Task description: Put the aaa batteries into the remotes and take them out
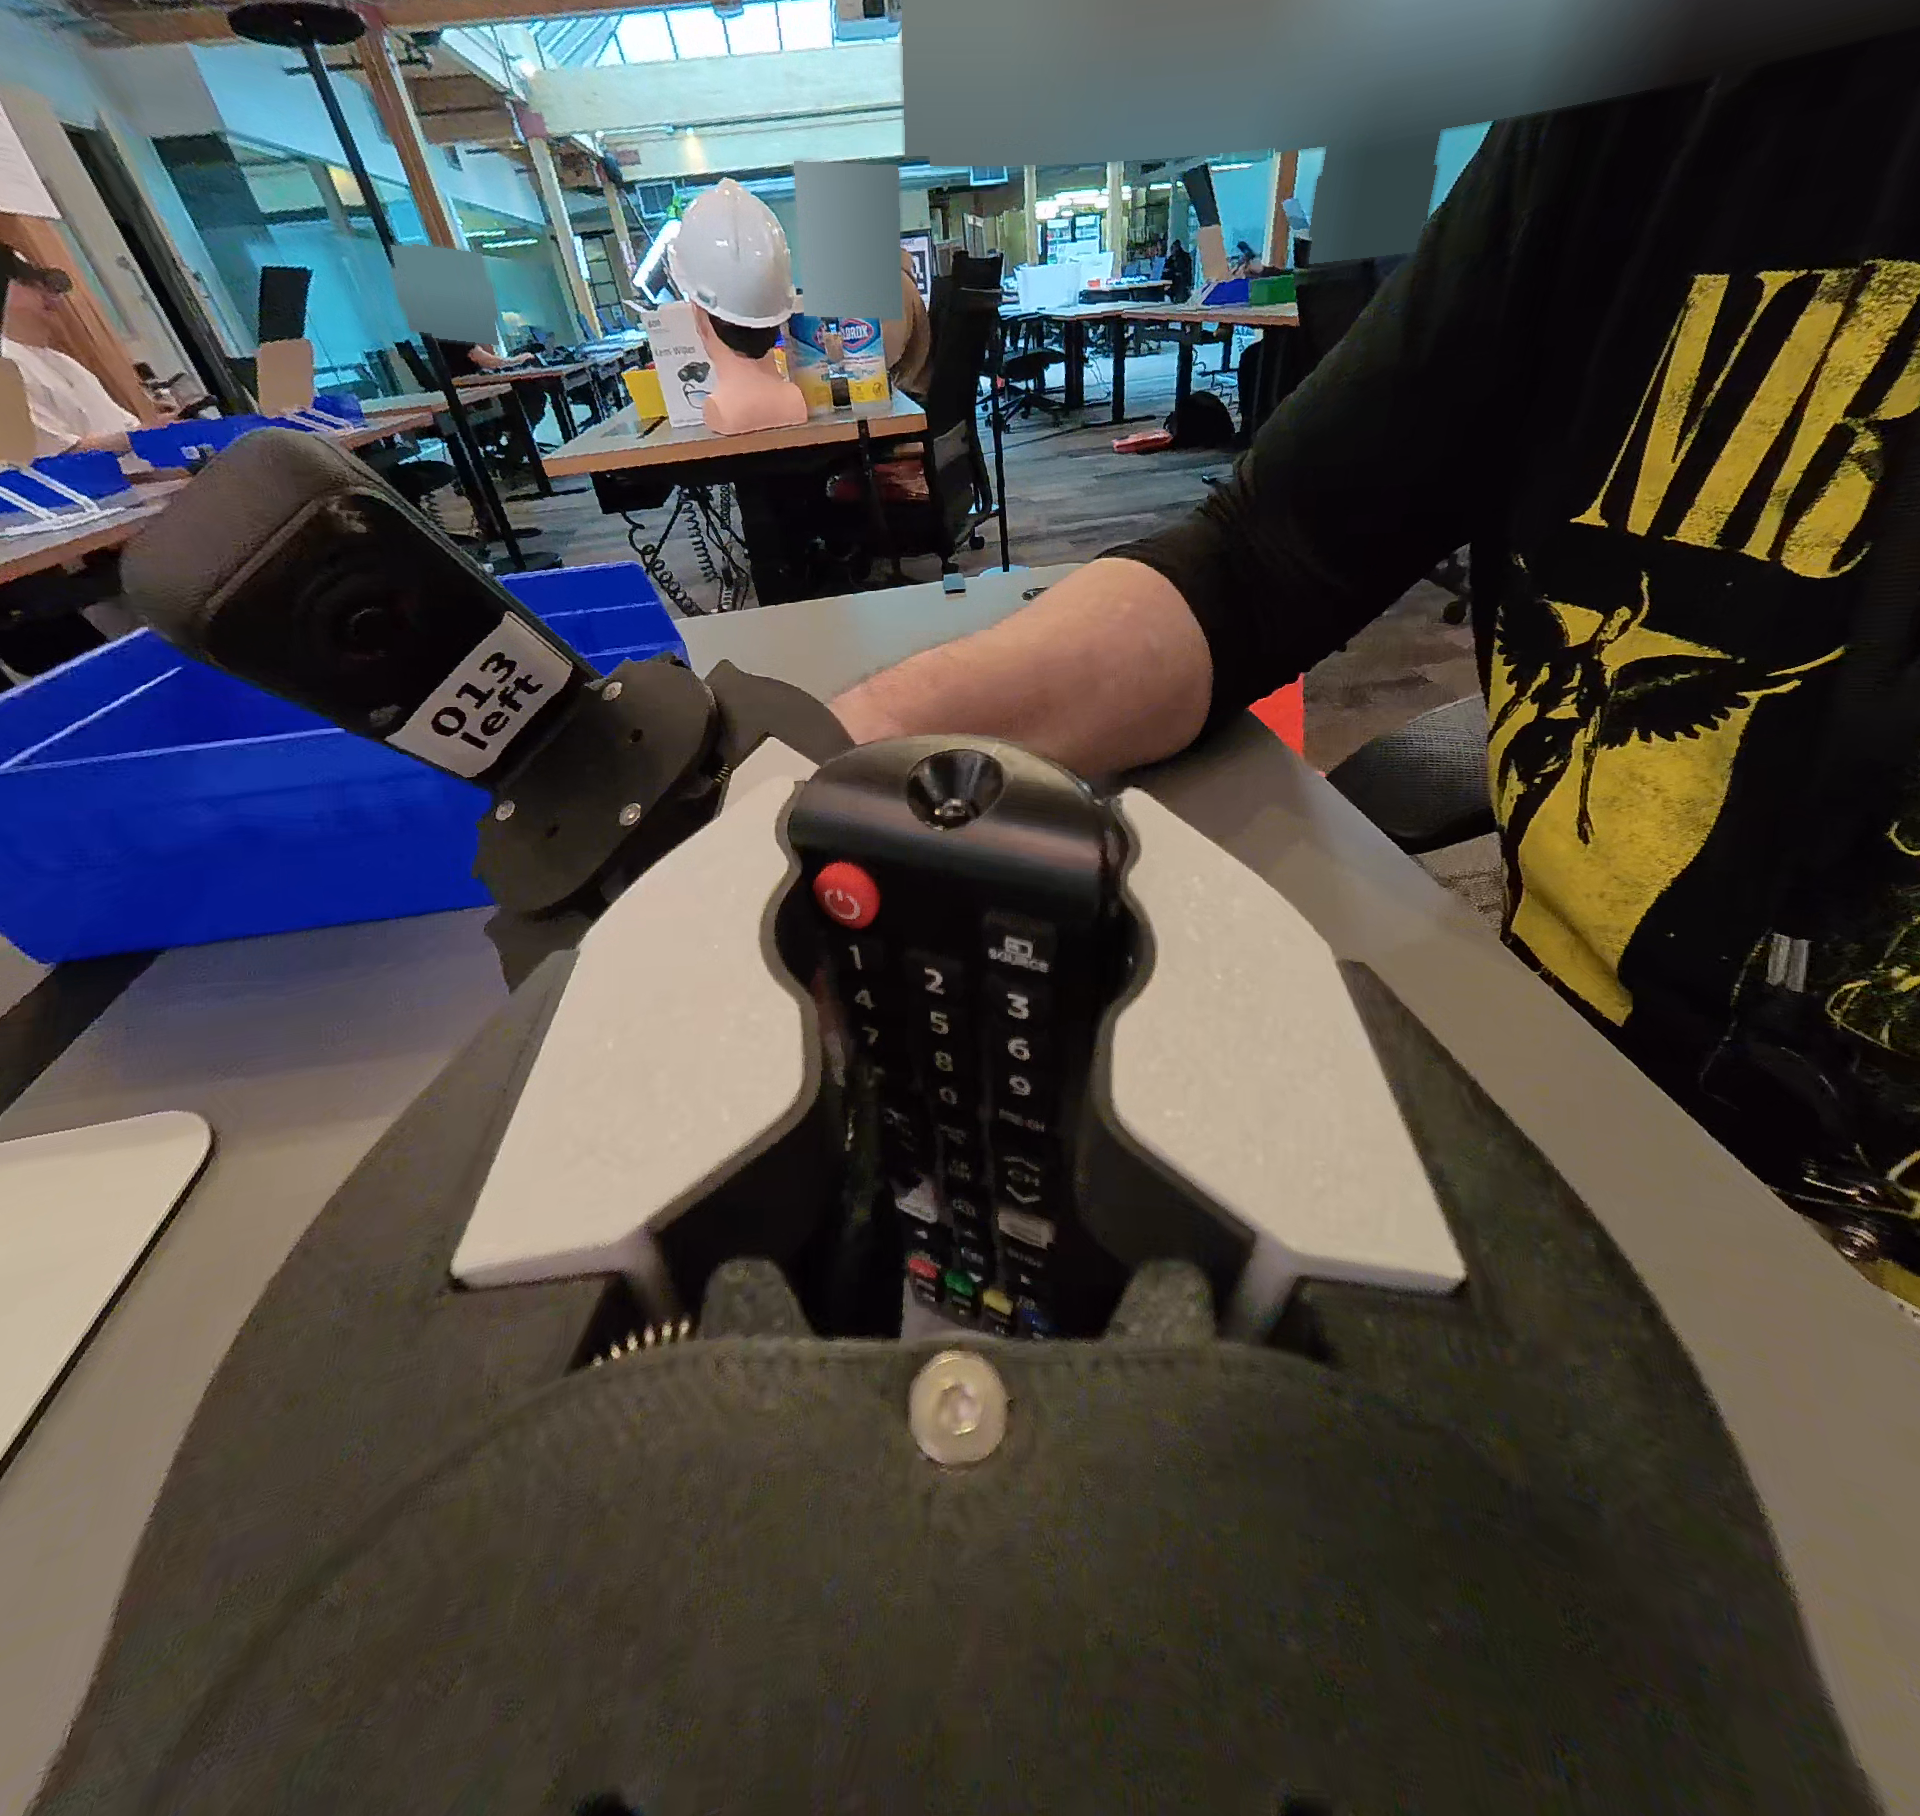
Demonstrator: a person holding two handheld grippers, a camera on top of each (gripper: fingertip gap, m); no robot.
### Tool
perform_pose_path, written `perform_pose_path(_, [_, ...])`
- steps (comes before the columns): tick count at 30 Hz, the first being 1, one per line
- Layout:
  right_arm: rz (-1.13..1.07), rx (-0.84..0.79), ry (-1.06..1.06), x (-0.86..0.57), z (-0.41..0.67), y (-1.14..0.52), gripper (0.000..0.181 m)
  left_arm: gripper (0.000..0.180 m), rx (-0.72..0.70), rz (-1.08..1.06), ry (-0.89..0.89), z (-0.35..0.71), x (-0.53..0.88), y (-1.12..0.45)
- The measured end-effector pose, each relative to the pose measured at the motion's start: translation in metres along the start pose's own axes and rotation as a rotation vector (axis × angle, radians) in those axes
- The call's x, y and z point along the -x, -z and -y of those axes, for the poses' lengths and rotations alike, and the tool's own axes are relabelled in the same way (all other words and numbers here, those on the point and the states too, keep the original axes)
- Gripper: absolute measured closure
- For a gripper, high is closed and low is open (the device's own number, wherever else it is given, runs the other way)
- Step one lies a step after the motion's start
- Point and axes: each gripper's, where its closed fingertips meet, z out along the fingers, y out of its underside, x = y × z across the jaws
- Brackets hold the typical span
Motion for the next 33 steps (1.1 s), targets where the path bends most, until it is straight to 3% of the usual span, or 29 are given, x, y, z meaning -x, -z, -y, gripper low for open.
perform_pose_path(10, [-0.091,-0.017,0.114,-0.012,0.001,-0.002,0.156,0.137,-0.015,0.056,0.058,-0.003,0.016,0.012])
perform_pose_path(14, [-0.152,-0.041,0.167,-0.013,0.003,0.000,0.157,0.136,0.043,0.145,0.051,-0.005,0.022,0.015])
perform_pose_path(20, [-0.240,-0.073,0.212,-0.020,0.005,0.006,0.160,0.152,0.086,0.257,0.087,-0.009,0.036,0.025])
perform_pose_path(24, [-0.308,-0.083,0.163,-0.028,0.008,0.008,0.150,0.154,0.149,0.275,0.071,-0.008,0.039,0.022])
perform_pose_path(33, [-0.332,-0.148,0.071,-0.026,0.017,0.010,0.157,0.155,0.301,0.338,0.125,-0.013,0.048,0.017])
